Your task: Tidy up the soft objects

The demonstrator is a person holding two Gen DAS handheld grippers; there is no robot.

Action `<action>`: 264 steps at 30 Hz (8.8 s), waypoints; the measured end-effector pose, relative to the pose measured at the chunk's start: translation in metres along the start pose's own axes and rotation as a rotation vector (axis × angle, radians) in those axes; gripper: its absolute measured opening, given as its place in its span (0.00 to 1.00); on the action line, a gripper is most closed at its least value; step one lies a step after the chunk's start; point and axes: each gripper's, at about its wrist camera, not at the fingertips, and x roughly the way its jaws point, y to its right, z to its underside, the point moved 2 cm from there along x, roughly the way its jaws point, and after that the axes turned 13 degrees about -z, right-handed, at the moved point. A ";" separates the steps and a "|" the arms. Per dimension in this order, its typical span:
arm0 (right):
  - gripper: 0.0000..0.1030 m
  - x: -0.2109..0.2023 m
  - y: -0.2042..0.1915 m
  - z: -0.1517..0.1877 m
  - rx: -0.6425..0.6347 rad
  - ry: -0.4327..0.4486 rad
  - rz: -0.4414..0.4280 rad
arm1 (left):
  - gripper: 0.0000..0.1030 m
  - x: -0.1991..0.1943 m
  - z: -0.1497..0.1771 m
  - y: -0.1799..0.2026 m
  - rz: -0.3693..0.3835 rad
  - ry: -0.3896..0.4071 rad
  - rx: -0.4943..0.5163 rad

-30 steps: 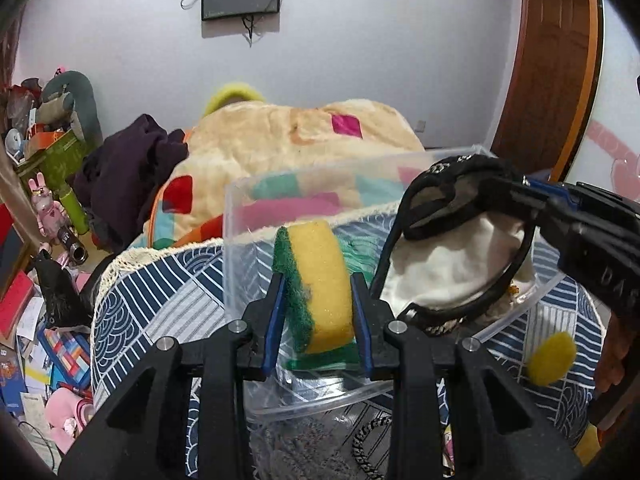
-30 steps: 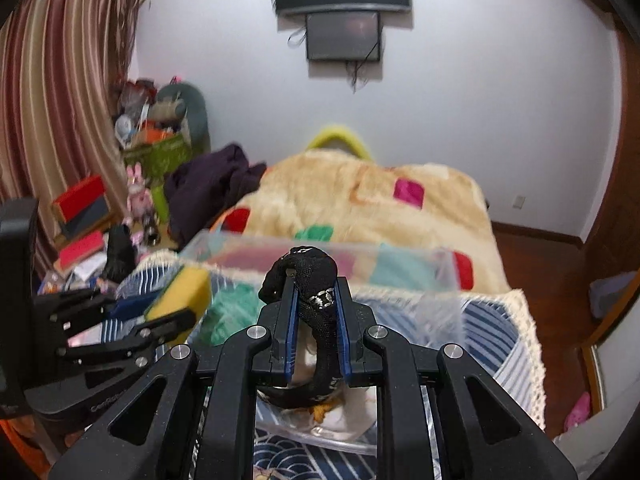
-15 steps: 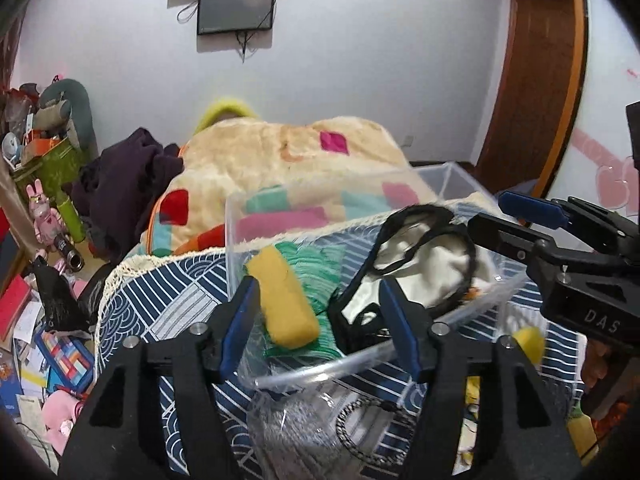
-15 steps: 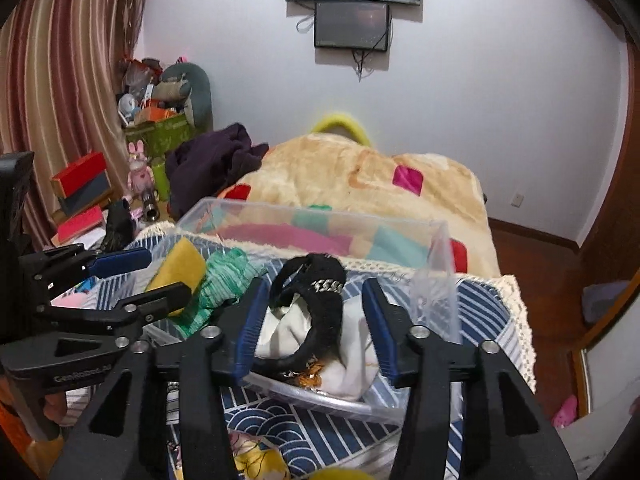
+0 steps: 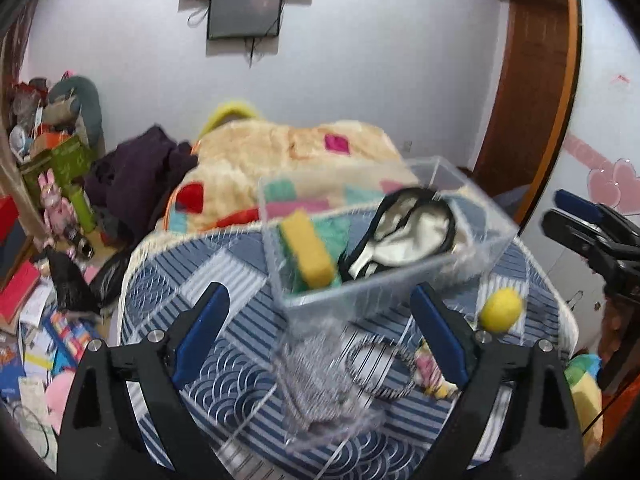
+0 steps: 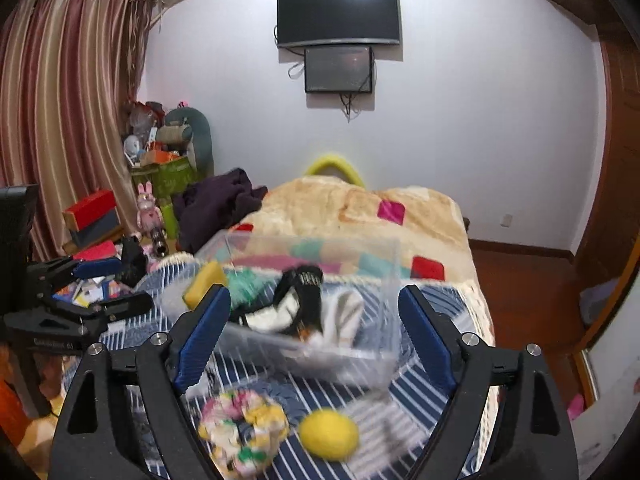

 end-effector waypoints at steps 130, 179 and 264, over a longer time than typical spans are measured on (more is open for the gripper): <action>0.19 0.063 -0.030 0.097 0.077 -0.288 -0.172 | 0.05 0.046 0.068 0.044 0.141 -0.247 0.104; 0.17 0.103 -0.032 0.013 0.009 -0.149 -0.097 | 0.05 0.075 -0.036 0.022 -0.020 -0.039 0.007; 1.00 -0.107 -0.080 -0.025 -0.090 0.347 -0.025 | 1.00 -0.178 -0.027 0.027 0.060 0.456 -0.050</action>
